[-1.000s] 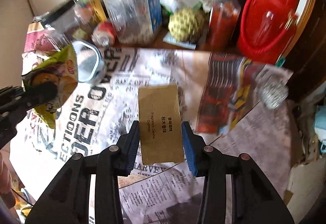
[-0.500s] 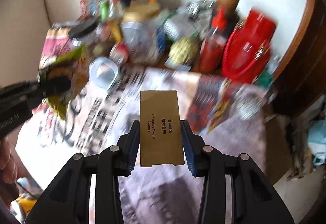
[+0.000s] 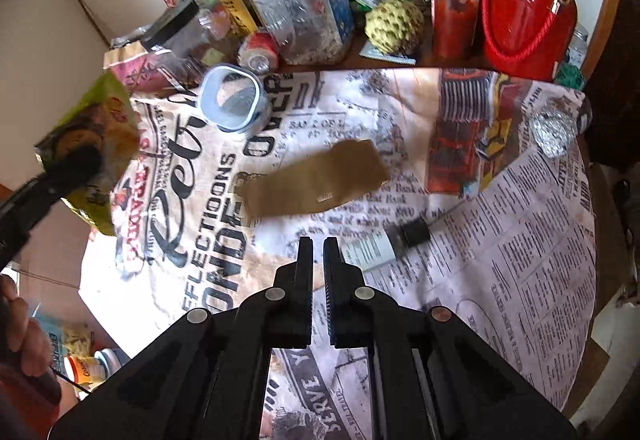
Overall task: Collect trash
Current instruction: 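Open the right tool to release the cardboard tag onto the table, then grasp the small glass bottle with white label using the right tool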
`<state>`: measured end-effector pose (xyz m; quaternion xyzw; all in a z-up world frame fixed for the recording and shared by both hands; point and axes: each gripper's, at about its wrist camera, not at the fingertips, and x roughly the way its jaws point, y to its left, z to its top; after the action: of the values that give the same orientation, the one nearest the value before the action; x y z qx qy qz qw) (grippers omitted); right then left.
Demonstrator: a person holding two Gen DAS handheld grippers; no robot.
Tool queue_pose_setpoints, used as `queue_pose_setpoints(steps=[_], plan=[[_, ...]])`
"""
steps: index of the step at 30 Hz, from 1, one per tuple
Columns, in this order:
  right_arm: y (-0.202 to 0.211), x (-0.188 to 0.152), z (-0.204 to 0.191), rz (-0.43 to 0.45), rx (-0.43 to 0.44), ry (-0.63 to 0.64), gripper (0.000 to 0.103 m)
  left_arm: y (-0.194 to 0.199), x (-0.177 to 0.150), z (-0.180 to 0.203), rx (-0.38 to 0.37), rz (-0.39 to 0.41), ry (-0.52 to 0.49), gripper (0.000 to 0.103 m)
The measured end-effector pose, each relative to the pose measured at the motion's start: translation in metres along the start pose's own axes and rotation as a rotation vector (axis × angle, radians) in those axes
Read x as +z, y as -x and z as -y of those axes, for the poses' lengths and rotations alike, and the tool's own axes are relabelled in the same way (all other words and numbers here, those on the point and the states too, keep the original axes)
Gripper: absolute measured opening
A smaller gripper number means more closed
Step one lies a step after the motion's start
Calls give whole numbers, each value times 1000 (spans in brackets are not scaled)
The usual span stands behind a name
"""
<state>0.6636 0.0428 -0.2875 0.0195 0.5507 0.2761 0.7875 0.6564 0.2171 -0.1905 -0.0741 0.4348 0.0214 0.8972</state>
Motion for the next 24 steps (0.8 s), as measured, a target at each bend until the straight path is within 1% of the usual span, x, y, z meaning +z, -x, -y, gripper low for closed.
queue_pose_setpoints(steps=[2, 4, 5, 6, 7, 9, 11, 14, 17, 19, 21, 24], plan=[[1, -1, 2, -6, -2, -4, 9, 2, -1, -3, 4, 1, 1, 12], [1, -2, 7, -22, -21, -31, 24, 4, -3, -5, 8, 1, 0, 12], [4, -3, 10, -19, -27, -41, 27, 4, -3, -6, 8, 1, 0, 12], [8, -4, 14, -6, -45, -58, 33, 5, -3, -7, 7, 2, 0, 12], [12, -5, 19, 3, -69, -73, 44, 4, -4, -8, 8, 2, 0, 12], [19, -9, 29, 13, -114, -103, 54, 2, -4, -11, 10, 1, -2, 12], [24, -16, 42, 19, -152, -144, 55, -2, -5, -13, 9, -6, -3, 12], [14, -23, 66, -35, -201, -232, 55, -10, -6, -15, 6, -21, -2, 12], [3, -25, 74, -55, -173, -309, 55, -17, -6, -14, 11, -33, -7, 12], [-6, -21, 71, -56, -141, -343, 55, -19, -5, -13, 8, -36, -11, 12], [-13, -15, 60, -44, -147, -331, 55, -22, -4, -12, 8, -39, -21, 12], [-32, -6, 40, -53, -166, -302, 55, -24, -1, -12, 15, -41, -43, 12]])
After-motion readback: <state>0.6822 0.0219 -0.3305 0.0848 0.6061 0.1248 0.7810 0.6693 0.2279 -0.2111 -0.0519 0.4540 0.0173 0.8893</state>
